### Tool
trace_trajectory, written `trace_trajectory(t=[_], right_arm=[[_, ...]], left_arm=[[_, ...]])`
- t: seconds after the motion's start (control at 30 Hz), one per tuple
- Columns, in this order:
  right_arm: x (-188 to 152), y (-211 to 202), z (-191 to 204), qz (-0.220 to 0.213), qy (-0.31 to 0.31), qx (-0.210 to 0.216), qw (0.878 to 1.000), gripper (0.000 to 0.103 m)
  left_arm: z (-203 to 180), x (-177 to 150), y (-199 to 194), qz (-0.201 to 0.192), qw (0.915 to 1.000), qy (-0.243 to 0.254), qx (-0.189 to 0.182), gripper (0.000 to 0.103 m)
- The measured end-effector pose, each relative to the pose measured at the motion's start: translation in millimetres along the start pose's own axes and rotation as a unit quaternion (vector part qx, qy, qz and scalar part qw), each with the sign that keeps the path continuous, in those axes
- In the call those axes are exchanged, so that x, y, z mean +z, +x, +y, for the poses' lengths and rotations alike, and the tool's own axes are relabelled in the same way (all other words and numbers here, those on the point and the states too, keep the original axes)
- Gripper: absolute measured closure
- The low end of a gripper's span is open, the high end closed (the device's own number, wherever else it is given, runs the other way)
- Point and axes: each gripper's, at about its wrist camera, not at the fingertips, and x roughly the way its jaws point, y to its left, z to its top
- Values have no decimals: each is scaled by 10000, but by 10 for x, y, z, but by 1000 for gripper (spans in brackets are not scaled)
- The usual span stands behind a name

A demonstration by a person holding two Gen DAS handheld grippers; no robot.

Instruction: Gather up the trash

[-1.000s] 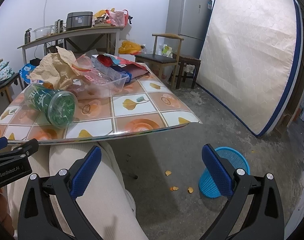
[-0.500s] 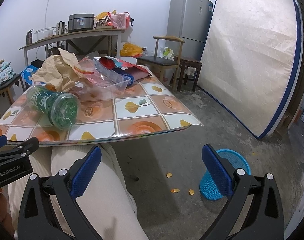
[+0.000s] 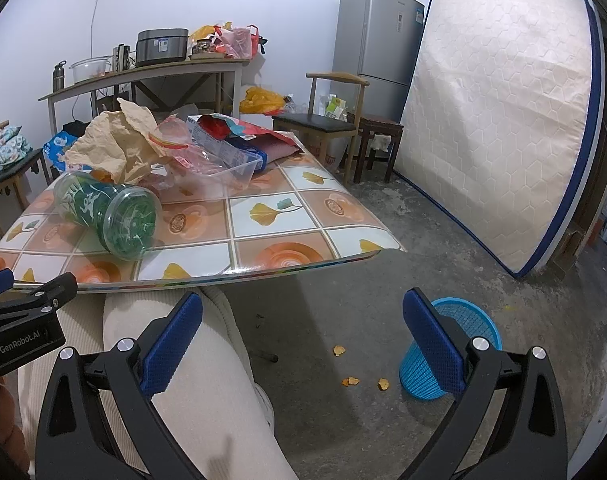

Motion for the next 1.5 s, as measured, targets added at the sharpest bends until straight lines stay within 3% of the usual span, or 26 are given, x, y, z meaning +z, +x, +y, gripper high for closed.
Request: trace_trajectory(t=[1.5], right_arm=[[24,39,-3,27,8,52,10000,5]], left_arm=[[5,14,52,138,9999,-18,26,8]])
